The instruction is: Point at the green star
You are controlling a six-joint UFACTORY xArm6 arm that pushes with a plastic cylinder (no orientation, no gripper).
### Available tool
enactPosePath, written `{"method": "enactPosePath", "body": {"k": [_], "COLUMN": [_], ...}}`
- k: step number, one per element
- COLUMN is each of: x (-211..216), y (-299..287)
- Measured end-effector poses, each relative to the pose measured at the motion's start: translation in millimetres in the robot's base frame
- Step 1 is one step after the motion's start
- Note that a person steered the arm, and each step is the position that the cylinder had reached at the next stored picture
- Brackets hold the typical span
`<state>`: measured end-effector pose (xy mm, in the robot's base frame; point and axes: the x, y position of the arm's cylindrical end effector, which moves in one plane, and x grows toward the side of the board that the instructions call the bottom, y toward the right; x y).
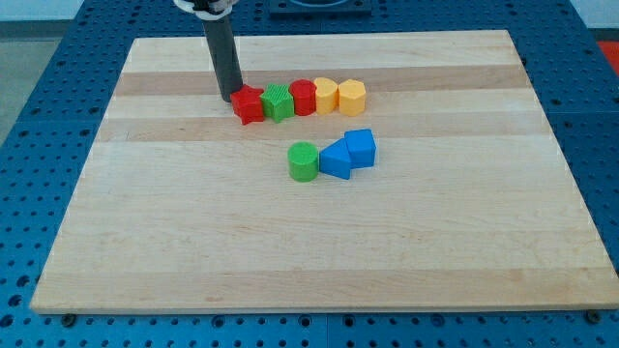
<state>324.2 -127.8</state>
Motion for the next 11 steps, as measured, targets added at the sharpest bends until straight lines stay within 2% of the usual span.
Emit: {"method": "enactPosePath", "body": {"k": [2,4,5,6,11], "x": [5,85,97,97,60], "y": [-35,-34,1,39,62]}}
